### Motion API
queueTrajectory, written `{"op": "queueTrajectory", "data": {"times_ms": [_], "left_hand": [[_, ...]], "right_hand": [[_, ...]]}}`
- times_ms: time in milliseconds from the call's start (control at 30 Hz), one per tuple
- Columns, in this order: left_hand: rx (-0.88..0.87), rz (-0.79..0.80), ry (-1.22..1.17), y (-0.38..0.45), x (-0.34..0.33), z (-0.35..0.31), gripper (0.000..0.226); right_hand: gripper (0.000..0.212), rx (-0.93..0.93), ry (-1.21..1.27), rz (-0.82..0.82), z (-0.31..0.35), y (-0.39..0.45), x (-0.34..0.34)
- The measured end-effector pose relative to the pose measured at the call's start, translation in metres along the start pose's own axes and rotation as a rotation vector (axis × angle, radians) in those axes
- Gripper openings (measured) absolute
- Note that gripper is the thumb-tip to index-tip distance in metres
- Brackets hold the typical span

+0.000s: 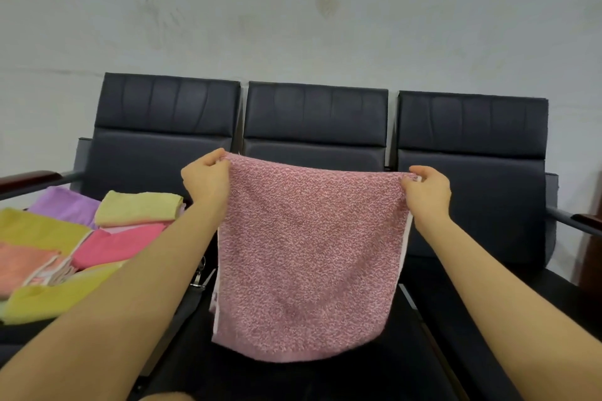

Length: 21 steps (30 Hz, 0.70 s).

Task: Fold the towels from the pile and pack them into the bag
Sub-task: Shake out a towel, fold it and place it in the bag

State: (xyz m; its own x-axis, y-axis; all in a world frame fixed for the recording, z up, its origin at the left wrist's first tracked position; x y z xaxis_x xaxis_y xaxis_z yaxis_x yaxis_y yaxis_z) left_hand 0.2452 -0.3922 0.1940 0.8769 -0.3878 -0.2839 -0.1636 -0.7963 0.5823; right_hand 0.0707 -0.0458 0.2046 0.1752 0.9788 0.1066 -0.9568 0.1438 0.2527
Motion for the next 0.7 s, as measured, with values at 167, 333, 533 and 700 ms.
{"op": "queueTrajectory", "data": {"times_ms": [167, 333, 533, 700], "left_hand": [[-0.189, 0.189, 0.388, 0.003, -0.006, -0.004, 0.024], [-0.304, 0.330, 0.643, 0.006, -0.009, 0.001, 0.023], [-0.047, 0.345, 0.288, 0.000, 0.004, 0.033, 0.018], [0.120, 0.311, 0.142, -0.009, -0.004, 0.072, 0.010]], "right_hand": [[0.018, 0.079, -0.167, -0.084, -0.002, 0.001, 0.002], [0.012, 0.144, -0.309, -0.241, -0.004, -0.002, 0.008], [0.011, -0.007, -0.143, -0.143, -0.031, 0.002, 0.009], [0.010, -0.034, -0.143, -0.139, -0.057, 0.011, -0.007]]}}
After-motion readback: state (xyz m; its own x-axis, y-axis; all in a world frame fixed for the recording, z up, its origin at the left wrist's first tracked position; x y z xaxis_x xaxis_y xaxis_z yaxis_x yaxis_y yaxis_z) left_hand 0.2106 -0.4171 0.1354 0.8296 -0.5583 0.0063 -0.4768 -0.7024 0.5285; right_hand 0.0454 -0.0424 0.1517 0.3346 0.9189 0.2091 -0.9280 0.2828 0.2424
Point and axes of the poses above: each hand's wrist, its own y-axis towards the middle knuckle, its own x-axis out of the back of the hand, z = x × y, the point moved 7 cm from there along y, towards the middle knuckle, and after that the axes turned 14 degrees about -x, right-handed, at the moved point
